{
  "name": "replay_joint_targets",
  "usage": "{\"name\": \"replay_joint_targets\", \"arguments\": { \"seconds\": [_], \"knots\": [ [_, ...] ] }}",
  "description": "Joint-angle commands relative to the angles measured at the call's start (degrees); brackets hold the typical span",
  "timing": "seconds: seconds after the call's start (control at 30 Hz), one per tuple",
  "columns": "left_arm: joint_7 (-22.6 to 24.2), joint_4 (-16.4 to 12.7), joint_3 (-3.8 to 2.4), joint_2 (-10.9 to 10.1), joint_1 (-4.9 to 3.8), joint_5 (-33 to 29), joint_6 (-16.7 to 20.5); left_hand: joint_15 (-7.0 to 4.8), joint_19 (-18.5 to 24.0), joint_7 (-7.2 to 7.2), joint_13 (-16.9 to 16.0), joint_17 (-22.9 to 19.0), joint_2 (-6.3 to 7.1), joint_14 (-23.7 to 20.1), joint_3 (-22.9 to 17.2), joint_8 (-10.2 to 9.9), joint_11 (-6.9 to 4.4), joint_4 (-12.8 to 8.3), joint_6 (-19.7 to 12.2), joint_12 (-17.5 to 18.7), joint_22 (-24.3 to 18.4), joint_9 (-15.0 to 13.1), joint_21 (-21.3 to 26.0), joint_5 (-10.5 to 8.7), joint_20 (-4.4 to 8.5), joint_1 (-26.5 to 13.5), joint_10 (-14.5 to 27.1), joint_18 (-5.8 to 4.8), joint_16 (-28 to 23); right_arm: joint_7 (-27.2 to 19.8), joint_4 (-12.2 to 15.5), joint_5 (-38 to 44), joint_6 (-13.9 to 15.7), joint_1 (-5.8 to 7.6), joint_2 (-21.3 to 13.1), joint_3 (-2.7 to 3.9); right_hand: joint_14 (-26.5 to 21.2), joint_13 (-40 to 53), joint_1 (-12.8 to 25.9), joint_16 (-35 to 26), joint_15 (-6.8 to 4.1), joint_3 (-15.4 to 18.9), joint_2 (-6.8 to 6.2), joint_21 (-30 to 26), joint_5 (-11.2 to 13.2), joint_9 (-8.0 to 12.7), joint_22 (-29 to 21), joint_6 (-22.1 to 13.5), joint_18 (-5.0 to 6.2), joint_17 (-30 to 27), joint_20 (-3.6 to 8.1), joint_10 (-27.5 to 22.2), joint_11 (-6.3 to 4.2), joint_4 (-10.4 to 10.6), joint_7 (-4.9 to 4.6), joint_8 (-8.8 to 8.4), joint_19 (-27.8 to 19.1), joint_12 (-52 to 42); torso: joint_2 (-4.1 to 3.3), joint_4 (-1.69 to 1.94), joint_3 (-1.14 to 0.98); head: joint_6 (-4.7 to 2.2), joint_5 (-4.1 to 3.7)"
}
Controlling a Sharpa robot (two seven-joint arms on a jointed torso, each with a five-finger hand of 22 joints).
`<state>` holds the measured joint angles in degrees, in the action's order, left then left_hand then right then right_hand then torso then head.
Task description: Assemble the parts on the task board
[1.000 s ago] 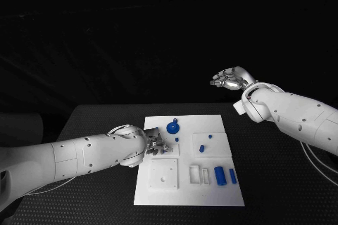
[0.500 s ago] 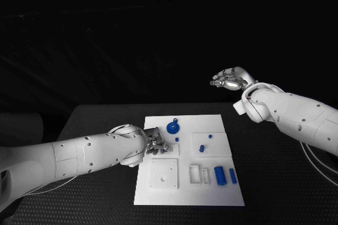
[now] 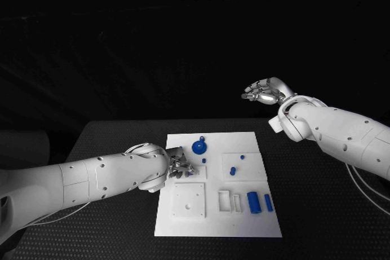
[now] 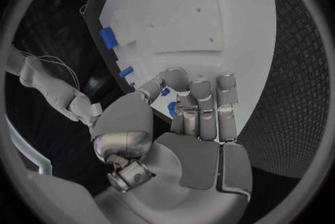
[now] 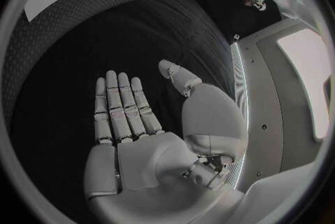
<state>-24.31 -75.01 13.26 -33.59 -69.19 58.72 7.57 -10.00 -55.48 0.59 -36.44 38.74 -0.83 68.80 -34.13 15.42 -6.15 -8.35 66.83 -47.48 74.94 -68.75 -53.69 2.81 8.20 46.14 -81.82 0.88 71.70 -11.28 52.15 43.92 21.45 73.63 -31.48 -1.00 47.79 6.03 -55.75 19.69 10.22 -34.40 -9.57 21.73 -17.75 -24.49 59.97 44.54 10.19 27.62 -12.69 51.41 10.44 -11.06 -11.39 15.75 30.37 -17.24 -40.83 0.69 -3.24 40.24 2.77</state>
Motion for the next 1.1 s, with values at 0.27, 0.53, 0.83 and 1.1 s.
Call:
{"name": "replay_joint_targets", "arguments": {
  "seconds": [0.27,0.53,0.83,1.1],
  "knots": [
    [1.5,-0.3,-0.43,0.1,-0.06,-2.1,-0.8,-0.03,0.5,-1.72,0.2,-0.2,-2.08,-0.5,-0.1,-0.4,-0.66,-1.4,6.4,-0.3,1.1,-0.2,-0.3,0.15,6.72,0.9,1.2,0.96,0.5,-0.2,-0.1,0.3,-0.9,-0.12,0.1,0.01,-0.2,-0.1,0.4,-0.3,0.15,0.4,0.43,-0.4,-0.2,0.1,0.1,-0.3,0.57,-0.1,-0.01,0.4,0.20,0.1,-1.16,0.28,-0.4,0.2,-0.02,0.01,0.01,0.05,-0.07],
    [1.5,0.0,-1.39,0.5,-0.09,-2.3,-2.0,0.07,0.6,-1.70,0.3,-0.2,-2.42,-0.6,-0.1,-0.6,-0.66,-2.1,6.4,-0.3,1.1,-0.2,-0.3,0.16,6.68,1.2,1.2,0.93,0.5,-0.2,-0.1,0.3,-1.0,-0.20,0.2,0.01,-0.2,-0.2,0.4,-0.4,0.17,0.4,0.45,-0.4,-0.2,0.1,0.1,-0.3,0.57,-0.1,-0.03,0.4,0.20,0.1,-1.16,0.29,-0.5,0.2,-0.06,-0.05,0.02,0.06,-0.07],
    [1.4,0.7,-1.71,0.8,-0.33,-3.1,-3.8,0.16,0.7,-1.70,0.4,-0.3,-2.74,-0.5,-0.1,-0.7,-0.66,-2.6,6.5,-0.3,1.1,-0.3,-0.4,0.20,6.65,1.4,1.2,0.90,0.6,-0.1,-0.3,0.3,-1.2,-0.33,0.3,0.01,-0.3,-0.2,0.4,-0.4,0.20,0.5,0.47,-0.4,-0.3,0.1,0.1,-0.3,0.58,-0.2,-0.05,0.4,0.20,0.1,-1.15,0.29,-0.5,0.2,-0.02,-0.02,0.00,0.14,-0.07],
    [1.2,0.7,-1.69,1.0,-0.49,-3.7,-6.6,0.24,0.8,-1.69,0.4,-0.3,-2.89,-0.6,-0.1,-0.8,-0.63,-3.2,6.5,-0.3,1.1,-0.4,-0.4,0.27,6.61,1.7,1.2,0.88,0.6,-0.1,-0.3,0.3,-1.4,-0.37,0.3,0.01,-0.4,-0.3,0.4,-0.4,0.24,0.5,0.48,-0.5,-0.3,0.2,0.1,-0.4,0.59,-0.2,-0.07,0.4,0.21,0.1,-1.16,0.29,-0.6,0.2,0.04,0.03,0.02,0.32,-0.10]
  ]
}}
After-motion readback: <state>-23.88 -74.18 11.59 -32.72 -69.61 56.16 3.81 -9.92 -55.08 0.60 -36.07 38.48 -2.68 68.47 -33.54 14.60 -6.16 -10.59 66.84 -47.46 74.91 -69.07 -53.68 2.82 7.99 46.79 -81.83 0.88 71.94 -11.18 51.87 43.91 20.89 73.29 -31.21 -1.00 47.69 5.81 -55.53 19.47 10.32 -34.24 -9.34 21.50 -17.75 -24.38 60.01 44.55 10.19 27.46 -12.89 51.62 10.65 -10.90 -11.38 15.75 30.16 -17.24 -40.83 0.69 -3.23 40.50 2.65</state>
